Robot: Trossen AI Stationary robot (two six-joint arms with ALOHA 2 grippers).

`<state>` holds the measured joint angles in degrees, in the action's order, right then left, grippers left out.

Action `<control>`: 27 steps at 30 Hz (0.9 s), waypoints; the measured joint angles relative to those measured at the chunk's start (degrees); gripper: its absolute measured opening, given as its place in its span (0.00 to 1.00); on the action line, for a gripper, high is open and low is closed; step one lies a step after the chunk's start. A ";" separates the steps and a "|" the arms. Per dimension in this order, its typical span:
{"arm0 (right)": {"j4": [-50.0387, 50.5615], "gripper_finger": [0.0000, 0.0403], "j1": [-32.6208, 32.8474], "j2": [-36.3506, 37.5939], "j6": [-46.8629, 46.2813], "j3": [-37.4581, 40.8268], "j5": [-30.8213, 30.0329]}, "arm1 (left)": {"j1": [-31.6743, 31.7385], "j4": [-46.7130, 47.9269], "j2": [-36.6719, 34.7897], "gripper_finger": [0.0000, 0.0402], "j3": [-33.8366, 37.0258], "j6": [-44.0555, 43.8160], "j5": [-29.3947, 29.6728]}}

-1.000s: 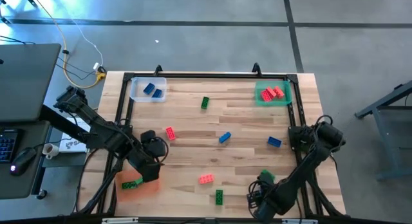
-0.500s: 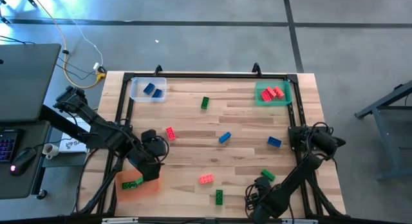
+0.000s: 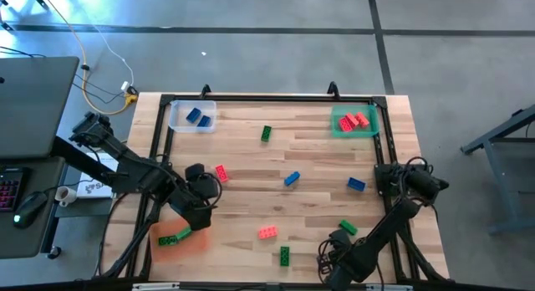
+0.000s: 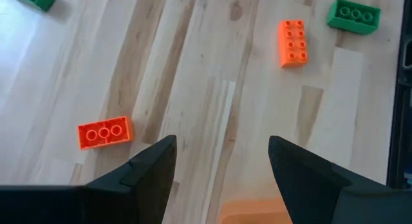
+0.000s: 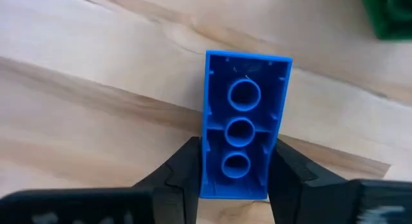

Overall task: Sort & place blocks by color
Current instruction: Put the blue game piece into the transparent bin

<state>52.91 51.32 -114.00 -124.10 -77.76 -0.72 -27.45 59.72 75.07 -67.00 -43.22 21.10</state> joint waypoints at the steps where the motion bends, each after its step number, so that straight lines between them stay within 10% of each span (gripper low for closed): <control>1: 0.52 0.27 -0.01 0.97 0.28 0.00 -1.40 | 0.37 0.00 0.00 0.58 0.00 0.00 0.04; 27: 4.68 0.27 -8.84 22.97 24.99 -0.11 -29.84 | 14.97 -27.05 0.02 0.58 0.00 24.45 0.36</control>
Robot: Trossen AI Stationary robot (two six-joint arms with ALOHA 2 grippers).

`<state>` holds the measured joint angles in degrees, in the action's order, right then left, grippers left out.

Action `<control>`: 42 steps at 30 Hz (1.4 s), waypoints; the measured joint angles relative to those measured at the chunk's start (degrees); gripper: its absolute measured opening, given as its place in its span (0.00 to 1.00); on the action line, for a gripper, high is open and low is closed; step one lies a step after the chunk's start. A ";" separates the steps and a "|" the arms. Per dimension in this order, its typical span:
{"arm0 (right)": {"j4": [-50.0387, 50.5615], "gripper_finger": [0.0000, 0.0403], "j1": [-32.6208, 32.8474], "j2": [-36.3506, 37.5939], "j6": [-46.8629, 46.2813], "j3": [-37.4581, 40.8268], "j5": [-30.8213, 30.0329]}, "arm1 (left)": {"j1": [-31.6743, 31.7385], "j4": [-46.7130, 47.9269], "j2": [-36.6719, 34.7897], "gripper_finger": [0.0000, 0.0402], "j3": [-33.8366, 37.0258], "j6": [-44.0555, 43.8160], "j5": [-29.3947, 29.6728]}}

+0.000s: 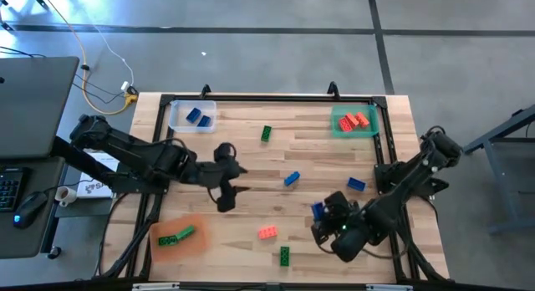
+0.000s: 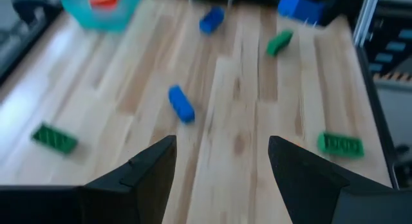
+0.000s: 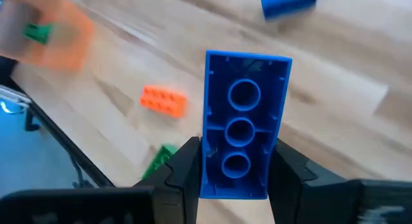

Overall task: Sort & place blocks by color
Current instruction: Put the blue game piece into the transparent bin

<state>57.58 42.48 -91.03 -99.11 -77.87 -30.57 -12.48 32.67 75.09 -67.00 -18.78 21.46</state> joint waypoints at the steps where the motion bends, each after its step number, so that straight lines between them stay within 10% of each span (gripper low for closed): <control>1: -0.01 0.27 -0.41 0.76 0.94 0.00 -1.08 | 0.61 -1.72 0.00 0.58 0.00 1.15 -0.01; 16: -0.55 0.27 -11.26 14.59 24.33 -0.07 -8.83 | 10.83 -24.14 -0.79 0.58 0.04 14.50 -0.76; 23: -5.01 0.27 -18.39 19.22 38.52 -0.07 -8.13 | 17.58 -31.34 -0.90 0.58 0.04 13.22 -10.15; 42: -27.69 0.27 -40.76 22.13 79.74 -0.09 14.57 | 30.46 -37.84 -0.90 0.72 0.04 8.43 -25.90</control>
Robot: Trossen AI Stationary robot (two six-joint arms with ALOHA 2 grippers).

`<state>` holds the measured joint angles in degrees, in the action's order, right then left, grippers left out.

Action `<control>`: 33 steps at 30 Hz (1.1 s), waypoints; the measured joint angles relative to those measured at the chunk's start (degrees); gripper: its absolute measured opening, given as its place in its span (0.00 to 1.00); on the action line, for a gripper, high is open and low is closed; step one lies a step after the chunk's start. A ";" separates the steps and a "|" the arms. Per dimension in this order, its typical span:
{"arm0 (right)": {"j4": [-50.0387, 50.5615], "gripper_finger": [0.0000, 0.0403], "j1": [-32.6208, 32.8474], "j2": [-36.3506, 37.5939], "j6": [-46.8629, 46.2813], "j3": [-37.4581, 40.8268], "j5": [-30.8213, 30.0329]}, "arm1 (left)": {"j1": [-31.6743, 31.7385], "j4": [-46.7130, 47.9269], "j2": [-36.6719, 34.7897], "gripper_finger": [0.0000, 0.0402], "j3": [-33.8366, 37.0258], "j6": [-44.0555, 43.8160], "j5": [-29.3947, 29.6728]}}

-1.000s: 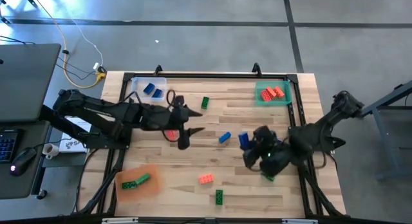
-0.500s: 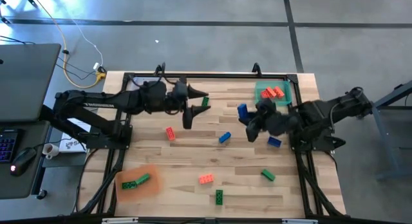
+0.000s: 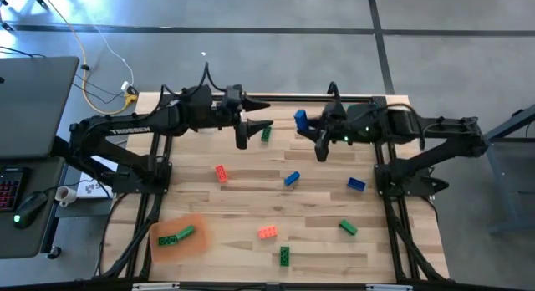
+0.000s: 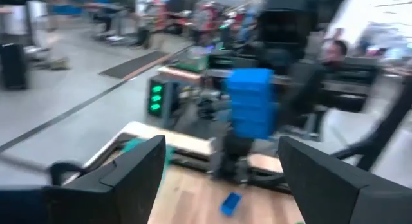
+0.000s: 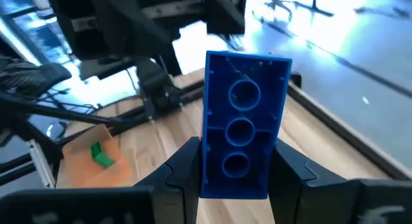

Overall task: Sort & place blocks by color
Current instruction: Put the blue game piece into the transparent bin

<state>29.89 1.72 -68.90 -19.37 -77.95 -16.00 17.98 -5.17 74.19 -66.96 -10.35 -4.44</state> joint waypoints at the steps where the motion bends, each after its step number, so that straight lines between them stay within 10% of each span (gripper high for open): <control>1: -1.04 0.27 -1.04 0.00 1.62 0.00 1.91 | 0.20 -0.72 0.00 0.72 0.00 0.00 -1.17; 13: -12.37 0.27 -9.48 -2.85 14.53 -0.02 21.46 | 0.30 -3.03 0.02 0.73 0.00 -1.52 -2.19; 33: -23.45 0.27 -11.48 -12.56 16.05 -0.02 27.19 | 0.87 -3.74 0.04 0.73 0.00 -1.51 -3.89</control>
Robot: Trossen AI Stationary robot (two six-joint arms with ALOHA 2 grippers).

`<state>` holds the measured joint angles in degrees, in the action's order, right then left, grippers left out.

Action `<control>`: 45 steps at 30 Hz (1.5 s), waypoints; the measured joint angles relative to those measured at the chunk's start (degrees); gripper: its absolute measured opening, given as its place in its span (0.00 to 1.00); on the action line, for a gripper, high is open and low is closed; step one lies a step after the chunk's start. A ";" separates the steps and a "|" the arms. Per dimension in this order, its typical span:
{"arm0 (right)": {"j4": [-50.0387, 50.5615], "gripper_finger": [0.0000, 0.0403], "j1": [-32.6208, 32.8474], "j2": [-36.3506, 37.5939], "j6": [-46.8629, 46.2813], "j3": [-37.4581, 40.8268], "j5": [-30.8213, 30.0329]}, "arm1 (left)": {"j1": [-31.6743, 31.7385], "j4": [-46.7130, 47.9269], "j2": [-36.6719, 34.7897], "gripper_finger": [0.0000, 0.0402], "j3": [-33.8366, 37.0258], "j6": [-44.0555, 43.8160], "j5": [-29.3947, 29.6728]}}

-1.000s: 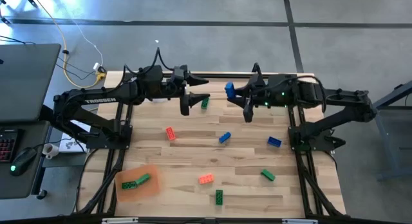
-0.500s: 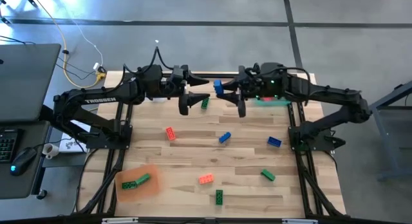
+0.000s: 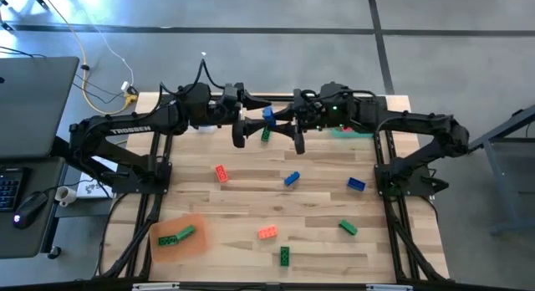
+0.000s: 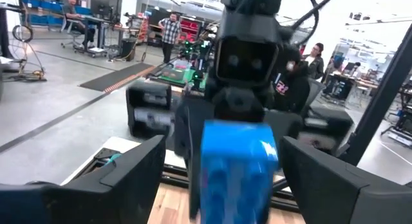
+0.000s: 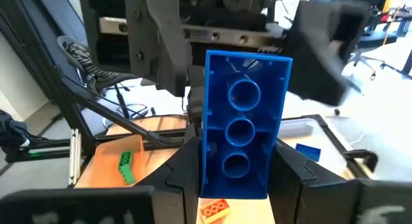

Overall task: Sort & place blocks by color
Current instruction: Put the blue game piece into the transparent bin

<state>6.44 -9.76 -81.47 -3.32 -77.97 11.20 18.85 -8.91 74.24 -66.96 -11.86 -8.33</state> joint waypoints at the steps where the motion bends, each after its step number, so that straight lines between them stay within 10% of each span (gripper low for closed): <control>1: -0.36 0.27 0.00 -0.44 -0.58 0.01 0.10 | 0.00 0.00 0.00 0.73 0.00 0.00 0.18; 17: -1.55 0.27 -0.52 -0.75 -0.83 0.02 0.87 | 1.33 2.23 0.02 0.28 0.00 2.43 0.26; 31: 1.61 0.63 -0.42 -0.72 -2.86 0.02 -8.48 | 1.45 4.35 0.07 0.28 0.00 4.57 3.17; 45: 10.39 0.67 -0.44 -0.64 -2.66 0.02 -11.50 | 5.27 20.74 -0.37 0.28 0.00 11.63 14.85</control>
<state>16.83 -10.20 -82.11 -5.98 -77.95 -0.30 24.12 11.83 73.87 -66.96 -0.23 6.51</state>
